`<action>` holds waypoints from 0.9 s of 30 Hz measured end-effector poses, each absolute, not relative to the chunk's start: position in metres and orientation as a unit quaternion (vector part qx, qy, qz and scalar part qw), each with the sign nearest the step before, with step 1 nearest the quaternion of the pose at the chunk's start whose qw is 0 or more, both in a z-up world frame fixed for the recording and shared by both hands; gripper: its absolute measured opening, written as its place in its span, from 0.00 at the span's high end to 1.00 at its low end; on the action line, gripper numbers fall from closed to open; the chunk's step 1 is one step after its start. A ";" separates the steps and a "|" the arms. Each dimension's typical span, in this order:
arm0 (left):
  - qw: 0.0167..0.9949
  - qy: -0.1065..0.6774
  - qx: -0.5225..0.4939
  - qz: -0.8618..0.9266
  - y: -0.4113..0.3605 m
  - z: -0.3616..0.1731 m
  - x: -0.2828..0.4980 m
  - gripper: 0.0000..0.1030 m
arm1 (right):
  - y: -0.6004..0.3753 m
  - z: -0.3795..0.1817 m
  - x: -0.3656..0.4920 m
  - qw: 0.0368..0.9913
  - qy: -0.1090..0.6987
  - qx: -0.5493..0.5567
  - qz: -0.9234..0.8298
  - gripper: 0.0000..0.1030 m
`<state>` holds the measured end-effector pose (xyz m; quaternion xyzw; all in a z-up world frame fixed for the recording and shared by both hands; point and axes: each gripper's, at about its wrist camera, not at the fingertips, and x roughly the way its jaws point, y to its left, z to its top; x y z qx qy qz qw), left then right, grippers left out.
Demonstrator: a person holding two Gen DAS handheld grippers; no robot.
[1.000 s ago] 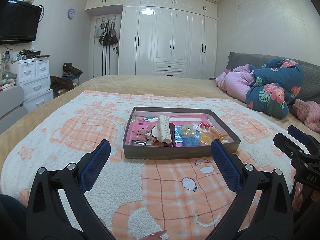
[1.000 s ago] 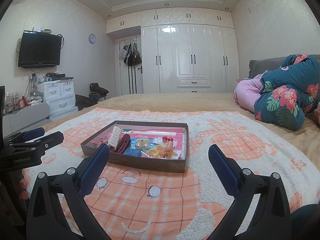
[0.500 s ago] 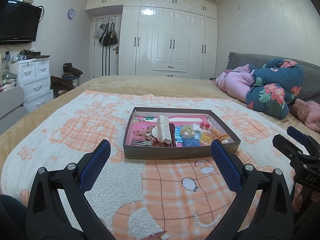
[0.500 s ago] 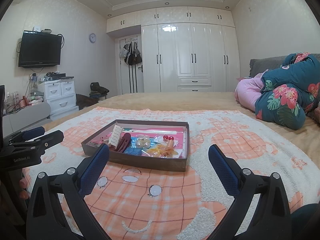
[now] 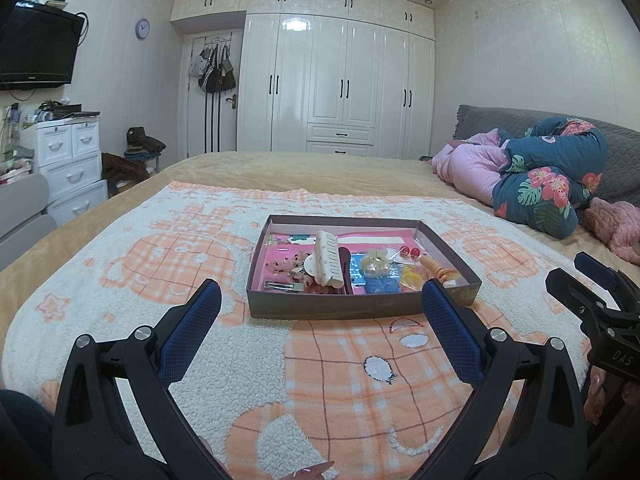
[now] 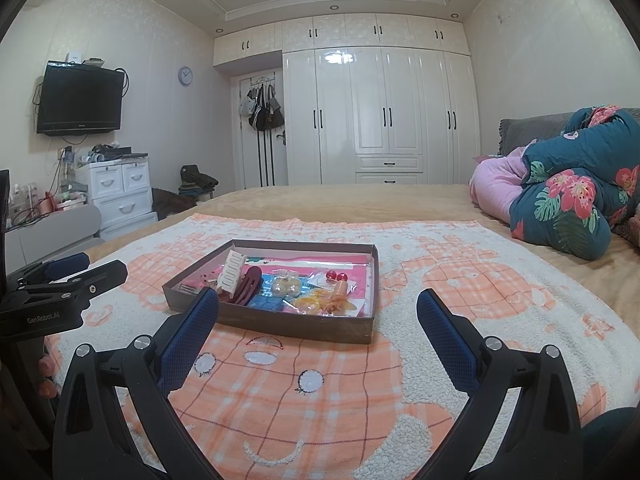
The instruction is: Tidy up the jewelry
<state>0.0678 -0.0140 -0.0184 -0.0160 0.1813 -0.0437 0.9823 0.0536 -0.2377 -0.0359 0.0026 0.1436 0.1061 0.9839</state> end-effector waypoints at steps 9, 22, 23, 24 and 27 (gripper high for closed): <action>0.982 0.181 -0.015 -0.044 -0.014 -0.019 0.068 0.11 | -0.238 -0.036 0.053 0.984 0.144 0.003 0.105 0.06; 0.982 0.181 -0.014 -0.042 -0.014 -0.017 0.068 0.11 | -0.240 -0.034 0.054 0.985 0.142 0.000 0.103 0.06; 0.983 0.181 -0.013 -0.041 -0.015 -0.017 0.068 0.11 | -0.240 -0.034 0.054 0.985 0.142 0.000 0.102 0.06; 0.983 0.180 -0.013 -0.041 -0.014 -0.017 0.067 0.11 | -0.240 -0.034 0.054 0.985 0.142 0.000 0.102 0.06; 0.982 0.181 -0.016 -0.042 -0.014 -0.016 0.068 0.11 | -0.241 -0.033 0.054 0.985 0.141 0.000 0.100 0.06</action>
